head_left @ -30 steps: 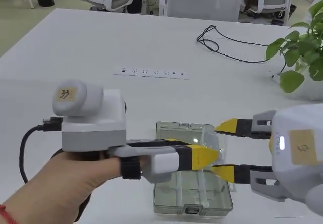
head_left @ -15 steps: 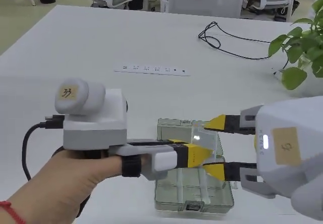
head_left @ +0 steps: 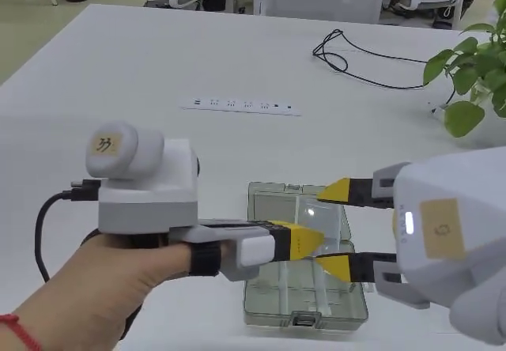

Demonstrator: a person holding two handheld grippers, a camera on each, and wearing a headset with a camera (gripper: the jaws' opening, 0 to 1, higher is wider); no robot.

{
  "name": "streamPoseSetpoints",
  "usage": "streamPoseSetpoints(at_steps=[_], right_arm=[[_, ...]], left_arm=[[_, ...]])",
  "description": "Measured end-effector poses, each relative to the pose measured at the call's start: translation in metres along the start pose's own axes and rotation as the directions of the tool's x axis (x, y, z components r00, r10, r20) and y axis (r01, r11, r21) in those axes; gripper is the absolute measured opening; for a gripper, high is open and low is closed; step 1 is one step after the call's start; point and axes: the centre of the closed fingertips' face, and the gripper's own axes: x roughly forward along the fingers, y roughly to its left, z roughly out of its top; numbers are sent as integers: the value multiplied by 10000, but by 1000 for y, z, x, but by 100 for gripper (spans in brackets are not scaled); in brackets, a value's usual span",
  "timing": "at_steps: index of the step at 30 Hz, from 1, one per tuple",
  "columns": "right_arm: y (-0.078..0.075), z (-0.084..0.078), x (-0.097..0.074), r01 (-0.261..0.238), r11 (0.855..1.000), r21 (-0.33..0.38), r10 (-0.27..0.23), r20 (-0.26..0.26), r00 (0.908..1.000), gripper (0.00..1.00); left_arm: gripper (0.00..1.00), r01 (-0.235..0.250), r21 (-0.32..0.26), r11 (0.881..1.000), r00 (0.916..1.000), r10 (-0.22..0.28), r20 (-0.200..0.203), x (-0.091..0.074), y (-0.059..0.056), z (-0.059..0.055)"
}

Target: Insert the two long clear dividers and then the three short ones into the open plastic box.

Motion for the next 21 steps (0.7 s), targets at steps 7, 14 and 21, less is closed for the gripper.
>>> streamPoseSetpoints(at_steps=[7, 14, 21], right_arm=[[0, 0, 0, 20, 9999, -103, -20, 8, 10000, 33], [-2, 1, 0, 79, 9999, -154, -78, 36, 10000, 32], [-9, 10, -9, -325, 9945, 992, 240, 853, 9961, 33]], left_arm=[[0, -62, 52, 10000, 10000, 61, 43, 0, 1, 0], [0, -437, 162, 9989, 9989, 435, 147, -2, 7, 1], [0, -583, 1448, 9877, 9983, 567, 152, -9, 11, 0]])
